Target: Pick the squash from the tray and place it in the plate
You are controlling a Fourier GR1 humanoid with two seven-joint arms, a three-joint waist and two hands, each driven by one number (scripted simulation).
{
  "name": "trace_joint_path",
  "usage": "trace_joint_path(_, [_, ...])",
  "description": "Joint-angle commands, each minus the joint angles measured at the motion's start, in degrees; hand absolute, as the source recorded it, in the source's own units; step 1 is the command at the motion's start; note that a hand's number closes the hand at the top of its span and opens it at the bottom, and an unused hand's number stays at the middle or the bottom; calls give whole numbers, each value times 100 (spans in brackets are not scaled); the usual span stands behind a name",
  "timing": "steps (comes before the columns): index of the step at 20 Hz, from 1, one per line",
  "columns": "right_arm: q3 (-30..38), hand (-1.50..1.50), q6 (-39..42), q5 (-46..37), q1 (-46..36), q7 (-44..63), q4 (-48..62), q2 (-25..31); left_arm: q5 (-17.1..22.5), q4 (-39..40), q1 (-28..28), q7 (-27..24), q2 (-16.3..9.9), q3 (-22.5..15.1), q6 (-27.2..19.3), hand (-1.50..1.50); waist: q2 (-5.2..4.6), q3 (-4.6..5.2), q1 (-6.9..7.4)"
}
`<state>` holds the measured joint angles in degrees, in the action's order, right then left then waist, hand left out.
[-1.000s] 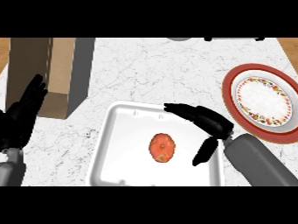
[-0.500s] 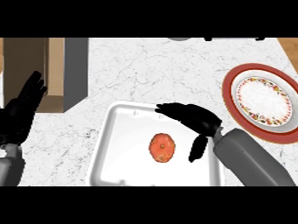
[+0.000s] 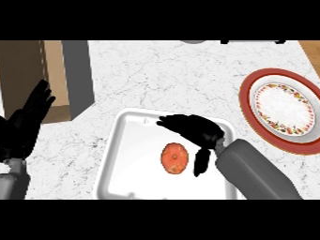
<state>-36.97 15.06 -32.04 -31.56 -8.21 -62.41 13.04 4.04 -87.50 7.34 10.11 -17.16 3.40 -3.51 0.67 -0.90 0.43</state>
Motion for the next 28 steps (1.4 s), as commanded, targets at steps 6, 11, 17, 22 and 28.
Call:
trace_joint_path(6, [-11, -150, -291, -611, -102, 11, 711, -459, 201, 503, -36, -113, 133, 47, 400, 0, -86, 92, -10])
trace_joint_path(11, [-259, -150, -259, -913, 34, 109, 696, -655, -138, 434, -2, -20, 520, -218, 37, 0, -76, 91, -44])
trace_joint_path(17, [-498, 150, -181, -1185, -86, -501, 1050, -883, -76, 460, 14, -28, 384, -82, 263, 0, -87, 90, -18])
trace_joint_path(22, [-271, 150, -69, -1172, 80, -666, 829, -739, 25, 826, 277, -49, 226, 193, 427, 0, -84, 92, -77])
trace_joint_path(28, [192, 150, -587, -1267, 23, -650, 434, -680, -117, 856, 201, -167, 509, 81, 283, 0, -75, 94, -132])
